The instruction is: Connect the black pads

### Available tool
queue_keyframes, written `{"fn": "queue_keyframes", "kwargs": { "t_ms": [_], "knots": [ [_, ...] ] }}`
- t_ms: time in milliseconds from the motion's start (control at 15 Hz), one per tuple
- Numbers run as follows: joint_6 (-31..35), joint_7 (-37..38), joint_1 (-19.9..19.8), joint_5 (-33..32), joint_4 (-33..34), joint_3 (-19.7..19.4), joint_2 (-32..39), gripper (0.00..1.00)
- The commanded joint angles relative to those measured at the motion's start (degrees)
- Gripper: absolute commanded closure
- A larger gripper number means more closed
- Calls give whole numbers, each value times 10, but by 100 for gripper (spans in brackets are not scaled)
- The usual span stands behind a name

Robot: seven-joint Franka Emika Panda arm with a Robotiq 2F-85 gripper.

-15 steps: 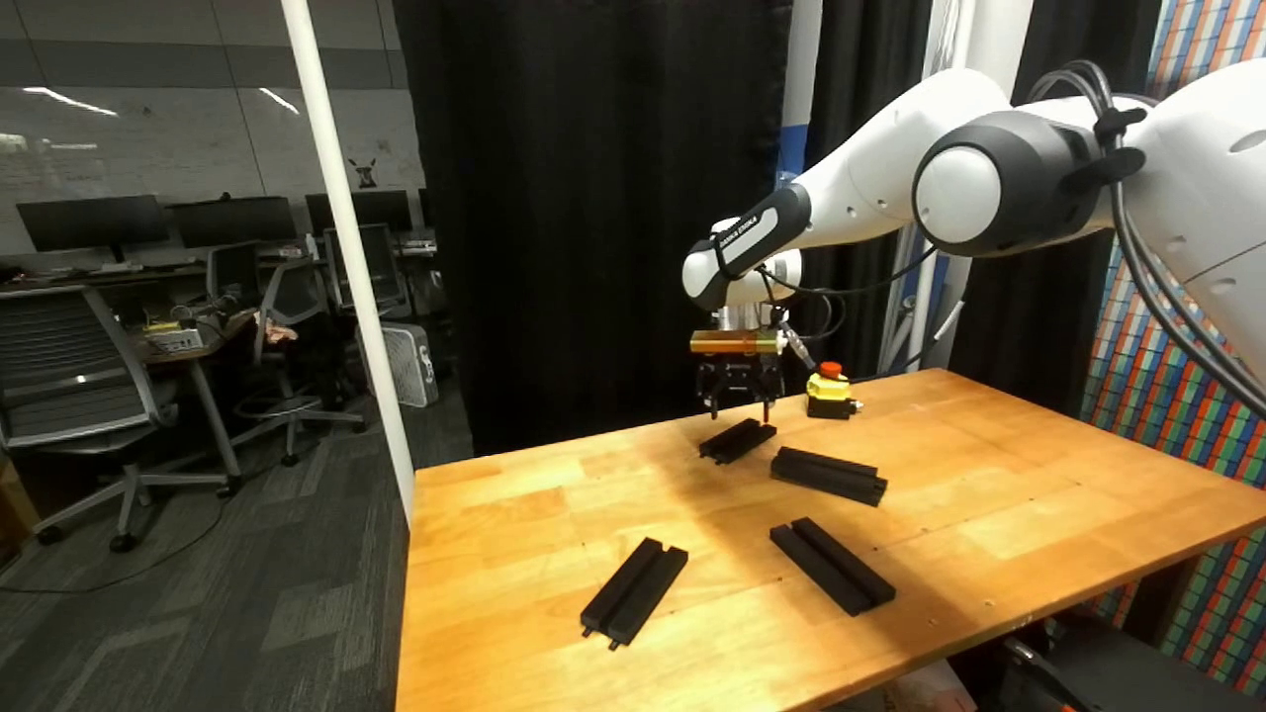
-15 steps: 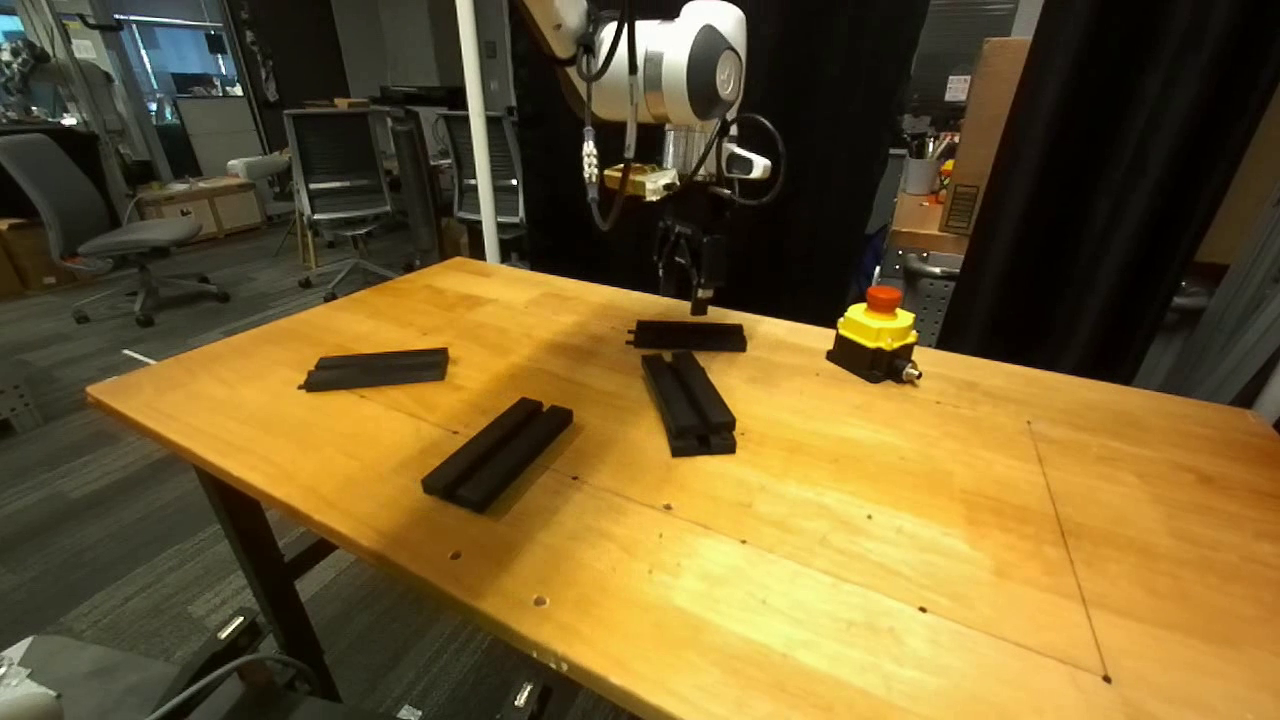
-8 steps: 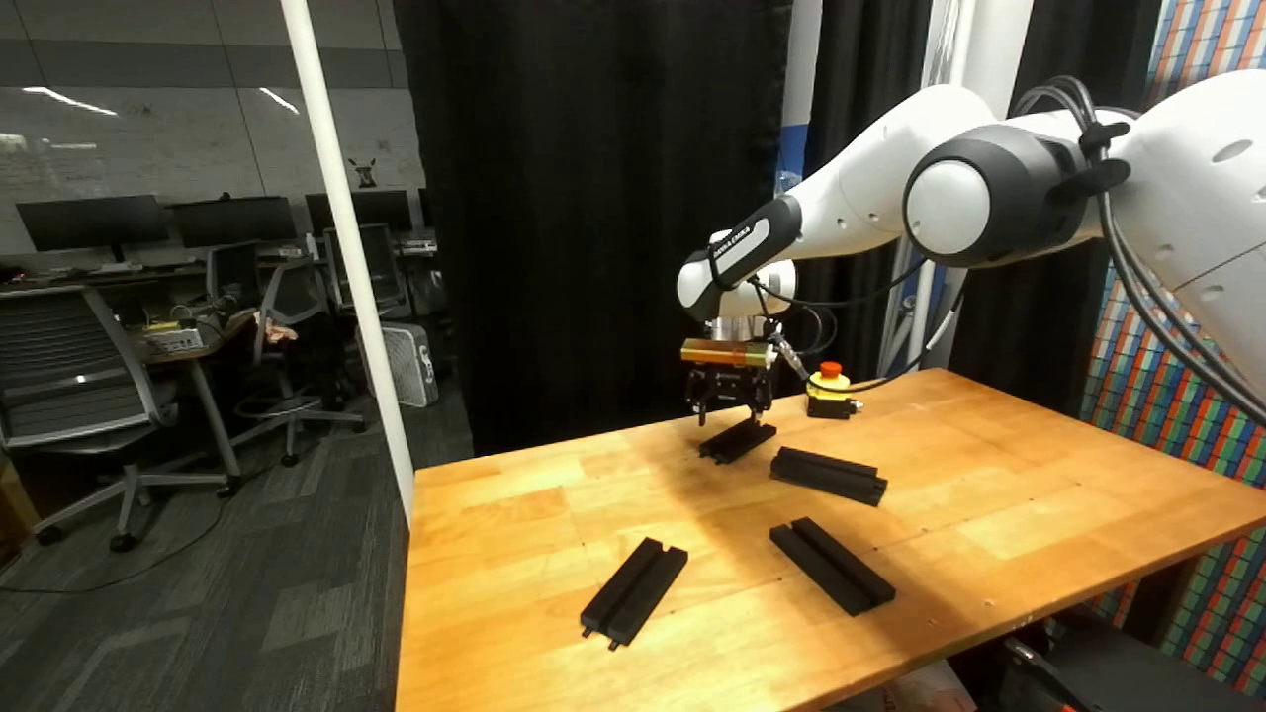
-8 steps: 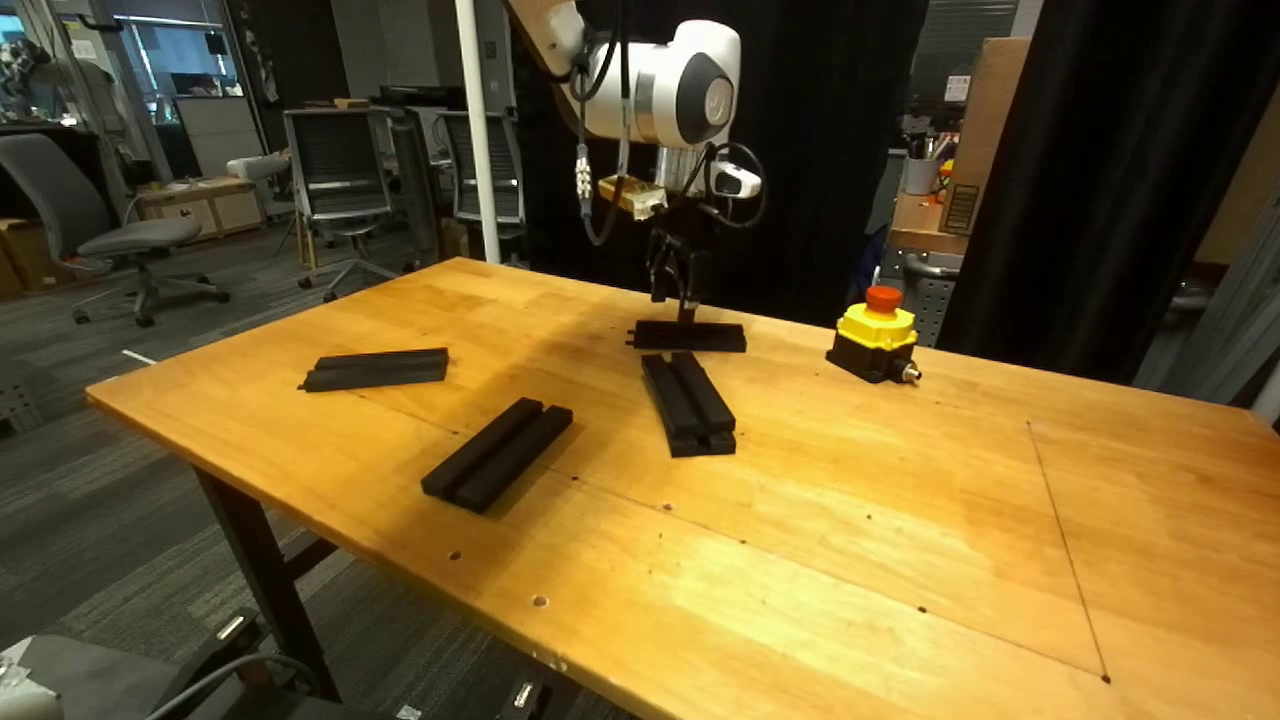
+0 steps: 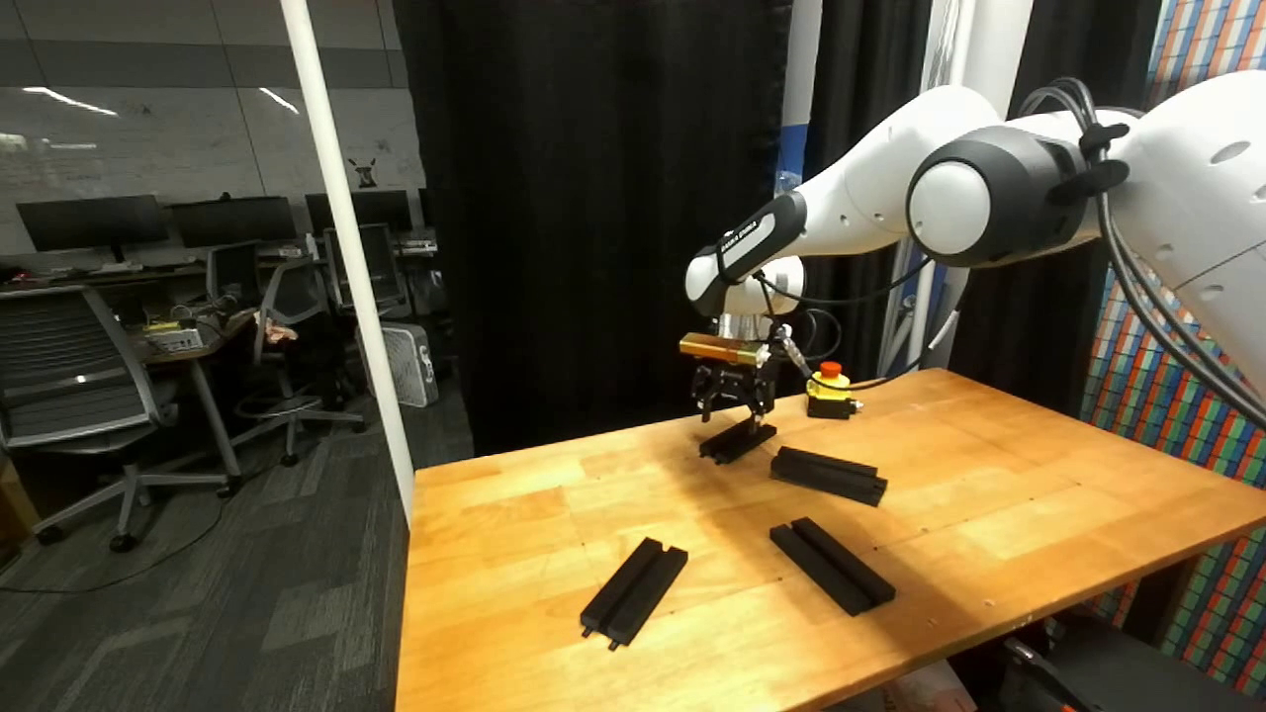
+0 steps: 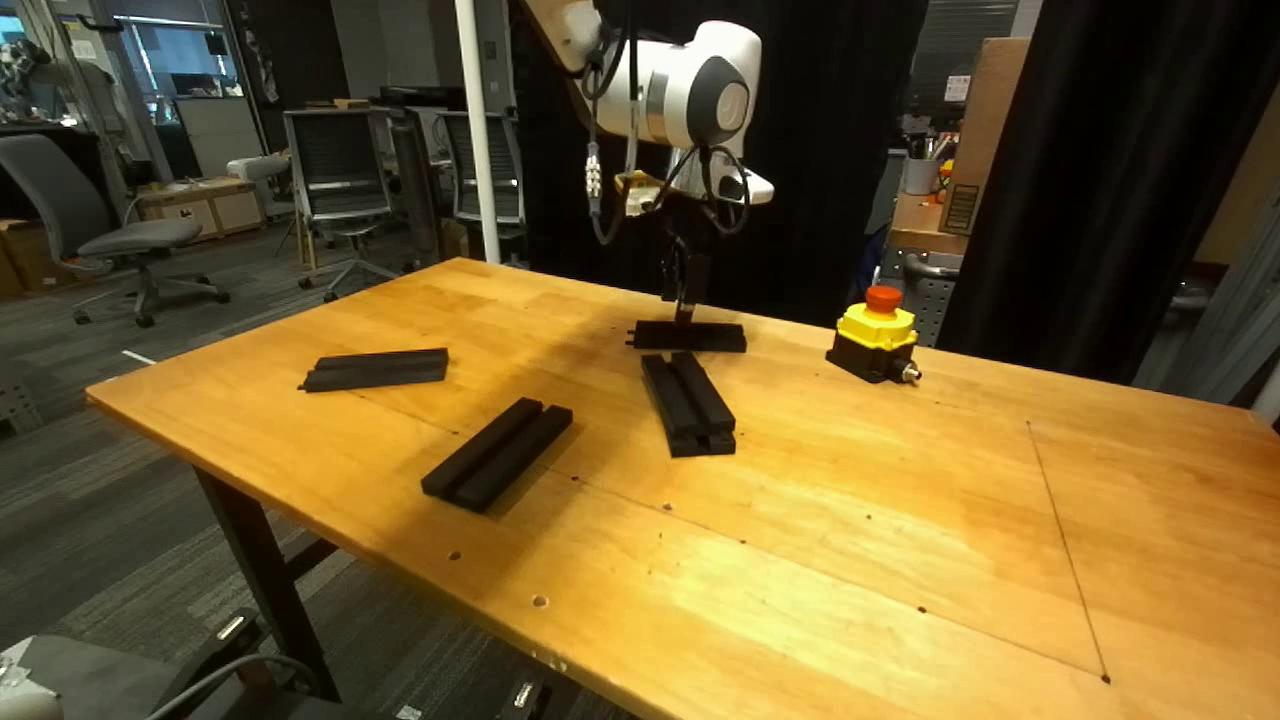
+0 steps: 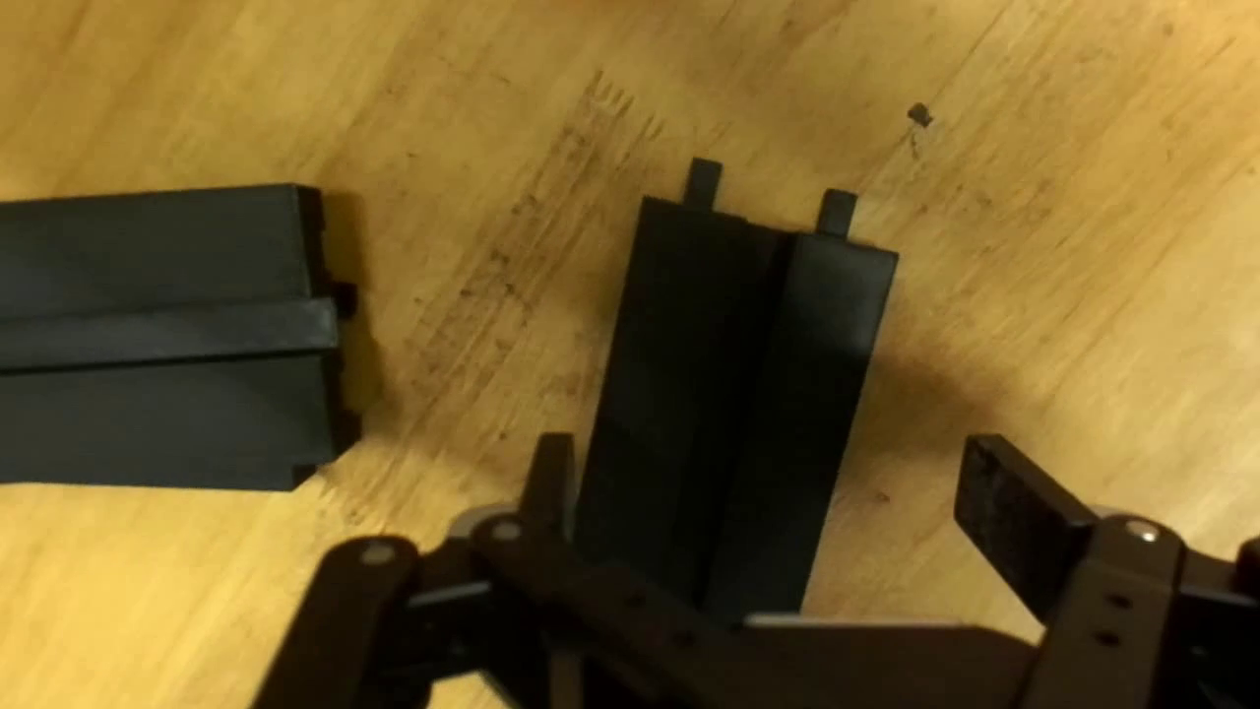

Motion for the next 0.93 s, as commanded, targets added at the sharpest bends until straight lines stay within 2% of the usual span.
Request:
{"fn": "queue_keyframes", "kwargs": {
  "t_ms": [0, 867],
  "knots": [
    [-4, 44, -9, 17, 5, -1, -1, 0],
    [14, 64, -32, 9, 28, -3, 47, 0]
  ]
}}
